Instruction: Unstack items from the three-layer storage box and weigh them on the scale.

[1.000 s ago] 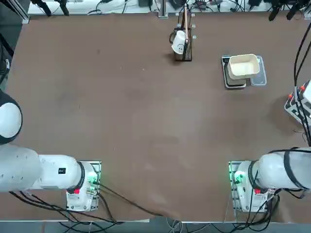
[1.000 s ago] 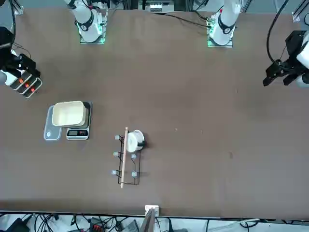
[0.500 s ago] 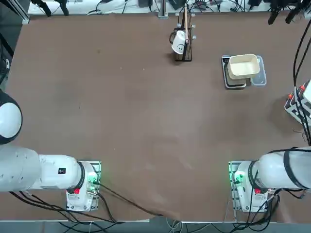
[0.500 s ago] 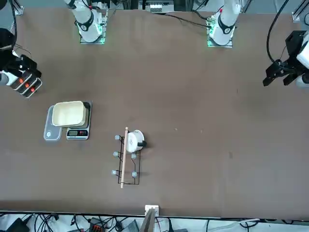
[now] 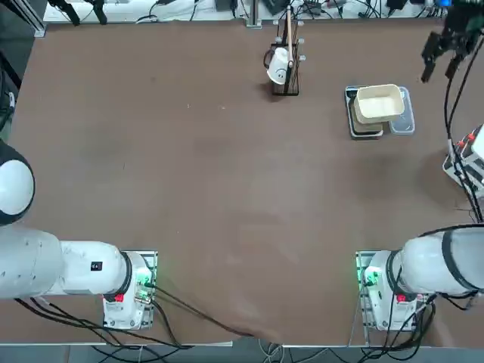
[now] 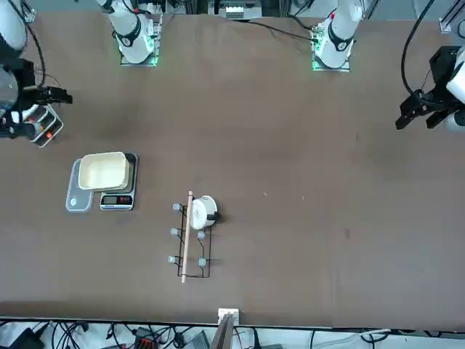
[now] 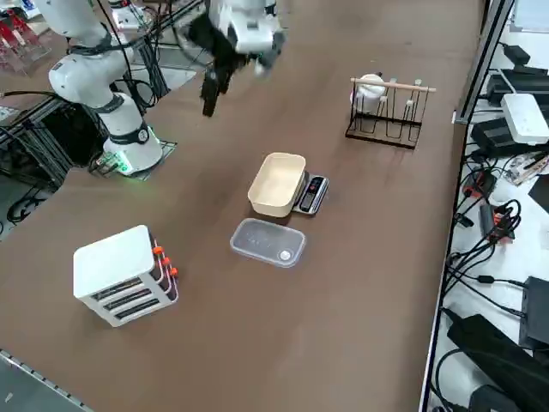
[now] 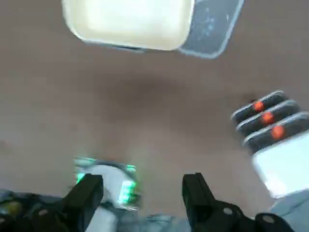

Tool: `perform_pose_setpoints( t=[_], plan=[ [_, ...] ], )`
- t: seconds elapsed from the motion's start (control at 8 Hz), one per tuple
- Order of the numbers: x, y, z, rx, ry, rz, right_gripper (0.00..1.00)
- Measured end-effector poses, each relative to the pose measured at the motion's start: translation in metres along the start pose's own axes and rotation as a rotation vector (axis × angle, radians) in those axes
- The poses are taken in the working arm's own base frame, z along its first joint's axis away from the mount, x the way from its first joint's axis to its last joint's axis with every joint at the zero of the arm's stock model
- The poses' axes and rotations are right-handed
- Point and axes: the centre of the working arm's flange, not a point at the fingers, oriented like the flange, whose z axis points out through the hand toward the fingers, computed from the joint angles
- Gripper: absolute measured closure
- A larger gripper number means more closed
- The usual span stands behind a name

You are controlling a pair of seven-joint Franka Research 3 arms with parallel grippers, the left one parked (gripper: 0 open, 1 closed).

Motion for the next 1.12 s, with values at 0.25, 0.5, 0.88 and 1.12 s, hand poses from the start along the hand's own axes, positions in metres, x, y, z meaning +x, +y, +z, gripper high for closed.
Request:
perform_pose_setpoints(
  t=[0.25, 0.5, 0.88, 1.12],
  plan=[
    [0.005, 0.05, 0.066, -0.112, -0.041, -0.201, 0.0],
    [0.013, 0.06, 0.101, -0.207, -0.05, -0.379, 0.0],
    [-0.019, 0.15, 0.145, -0.203, 0.026, -0.559, 0.04],
    [-0.018, 0.176, 0.178, -0.196, 0.051, -0.56, 0.09]
  ],
)
